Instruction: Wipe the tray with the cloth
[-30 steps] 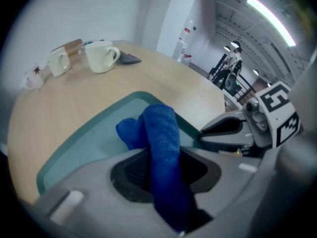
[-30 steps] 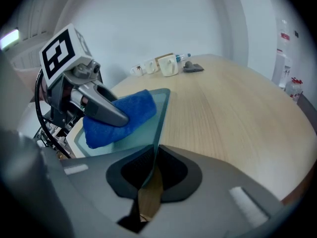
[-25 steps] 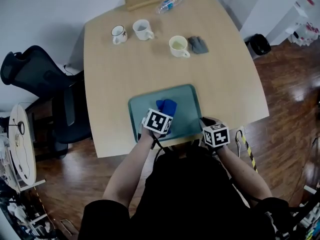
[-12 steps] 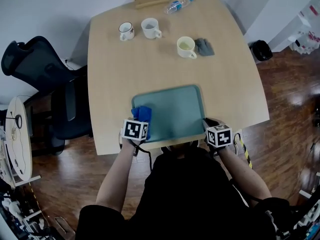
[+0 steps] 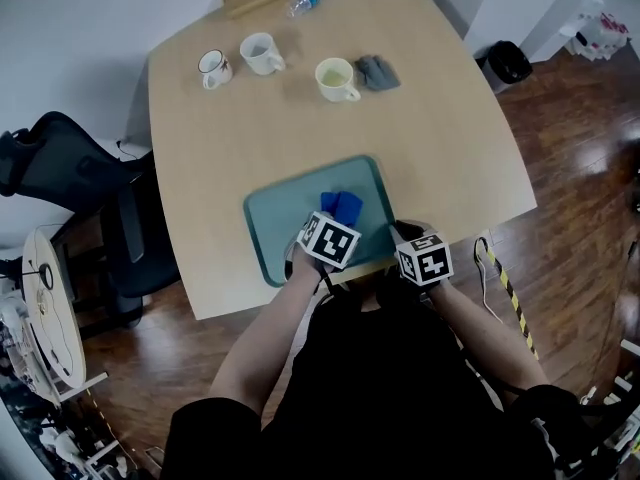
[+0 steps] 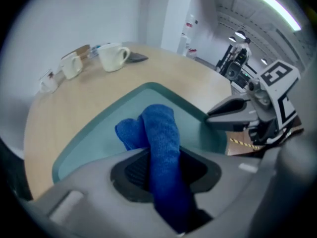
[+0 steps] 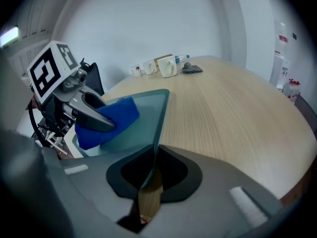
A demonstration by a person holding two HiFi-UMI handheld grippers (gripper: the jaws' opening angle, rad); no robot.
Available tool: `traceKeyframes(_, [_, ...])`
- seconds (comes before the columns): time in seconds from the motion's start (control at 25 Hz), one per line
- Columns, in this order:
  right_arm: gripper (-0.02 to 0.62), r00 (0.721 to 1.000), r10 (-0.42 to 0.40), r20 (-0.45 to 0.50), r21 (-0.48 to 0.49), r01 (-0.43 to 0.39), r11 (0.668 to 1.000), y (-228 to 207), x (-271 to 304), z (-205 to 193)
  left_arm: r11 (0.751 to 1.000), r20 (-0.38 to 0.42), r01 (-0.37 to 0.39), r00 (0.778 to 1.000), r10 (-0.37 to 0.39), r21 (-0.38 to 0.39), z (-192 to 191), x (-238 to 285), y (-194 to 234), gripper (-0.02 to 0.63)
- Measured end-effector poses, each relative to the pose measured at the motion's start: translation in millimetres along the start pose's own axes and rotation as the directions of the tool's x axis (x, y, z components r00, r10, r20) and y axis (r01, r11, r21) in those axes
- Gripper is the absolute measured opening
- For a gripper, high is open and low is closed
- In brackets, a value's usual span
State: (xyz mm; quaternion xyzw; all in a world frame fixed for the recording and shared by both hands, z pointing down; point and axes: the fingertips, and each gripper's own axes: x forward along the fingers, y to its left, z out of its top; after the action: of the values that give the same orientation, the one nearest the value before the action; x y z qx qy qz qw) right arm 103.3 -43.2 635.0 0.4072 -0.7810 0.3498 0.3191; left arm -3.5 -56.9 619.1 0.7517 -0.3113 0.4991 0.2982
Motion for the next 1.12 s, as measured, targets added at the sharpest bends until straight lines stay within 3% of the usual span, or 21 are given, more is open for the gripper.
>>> traceKeyframes(0.2, [0.035,1.000,0.018,-0.002,-0.013,-0.018,1.000,1,-1,-3,0.980,-0.039,0.060,0.998,-0.053,0.190,32,21,-54,0.141])
traceKeyframes(0.44, [0.035,1.000,0.026,-0.006,-0.007,-0.026,1.000,-3,-3,-4,0.968,-0.043,0.102,0.995,-0.095,0.228,37,20,-64,0.141])
traceKeyframes(0.64, [0.035,0.999,0.031,-0.016,-0.006,-0.031,1.000,-4,-3,-5,0.989,-0.016,0.089,0.996,-0.087,0.117,-6,0,-32,0.141])
traceKeyframes(0.8, [0.035,0.999,0.027,-0.022,-0.007,-0.027,1.000,-6,-3,-6,0.998,-0.006,0.021,1.000,-0.022,-0.051,-66,-27,24,0.141])
traceKeyframes(0.96, [0.035,0.999,0.023,-0.032,0.000,-0.023,1.000,-6,-3,-4,0.971,0.015,0.009,1.000,-0.006,-0.241,-111,-53,66,0.141])
traceKeyframes(1.12, [0.035,0.999,0.017,-0.042,0.000,-0.017,1.000,-3,-1,-3,0.933,0.055,0.006,0.998,0.015,-0.359,-132,-65,92,0.143])
